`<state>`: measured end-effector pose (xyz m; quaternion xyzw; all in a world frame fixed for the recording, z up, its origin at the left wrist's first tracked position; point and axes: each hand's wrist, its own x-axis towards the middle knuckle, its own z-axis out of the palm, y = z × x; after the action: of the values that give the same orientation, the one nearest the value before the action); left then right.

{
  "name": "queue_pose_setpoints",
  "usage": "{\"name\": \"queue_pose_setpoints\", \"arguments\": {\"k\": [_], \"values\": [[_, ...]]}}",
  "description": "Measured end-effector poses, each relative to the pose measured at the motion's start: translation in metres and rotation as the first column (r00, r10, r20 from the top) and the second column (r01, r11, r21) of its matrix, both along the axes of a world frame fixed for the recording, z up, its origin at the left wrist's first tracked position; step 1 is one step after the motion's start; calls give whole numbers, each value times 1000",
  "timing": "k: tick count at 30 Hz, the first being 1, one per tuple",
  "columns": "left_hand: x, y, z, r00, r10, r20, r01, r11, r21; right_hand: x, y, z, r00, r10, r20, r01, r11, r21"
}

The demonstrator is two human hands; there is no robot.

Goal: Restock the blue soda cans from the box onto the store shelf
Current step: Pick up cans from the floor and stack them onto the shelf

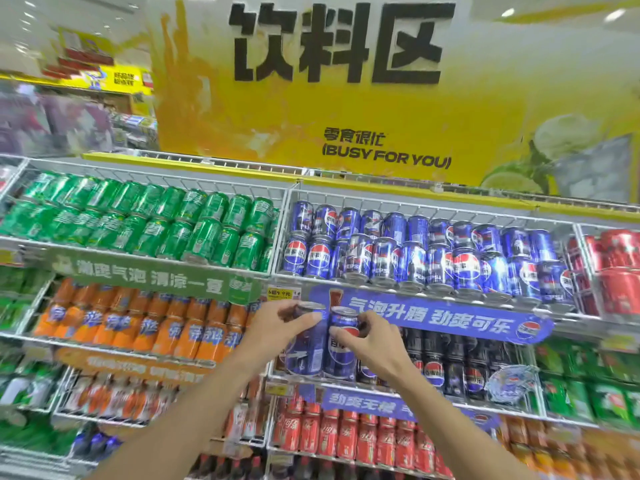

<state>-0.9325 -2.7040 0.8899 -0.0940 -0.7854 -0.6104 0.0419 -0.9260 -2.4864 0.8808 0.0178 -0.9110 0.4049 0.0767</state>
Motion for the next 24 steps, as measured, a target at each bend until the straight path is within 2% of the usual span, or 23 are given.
{"name": "queue_pose_setpoints", "arguments": {"k": [5, 12, 18, 24], "values": [[-55, -9, 53, 994, 92, -52, -92, 996, 3, -54, -18, 40, 996, -40, -76, 41, 999, 21], [-159, -26, 95, 980, 161, -119, -159, 987, 28, -143, -51, 93, 960, -198, -200, 224, 967, 118], [-220, -18, 88, 981, 156, -115, -162, 986, -45, -179, -60, 104, 942, -266, -205, 308, 927, 214], [-239, -11, 68, 986, 162, -43, -167, 975, -145, -186, -63, 99, 934, -290, -208, 344, 887, 307]]}}
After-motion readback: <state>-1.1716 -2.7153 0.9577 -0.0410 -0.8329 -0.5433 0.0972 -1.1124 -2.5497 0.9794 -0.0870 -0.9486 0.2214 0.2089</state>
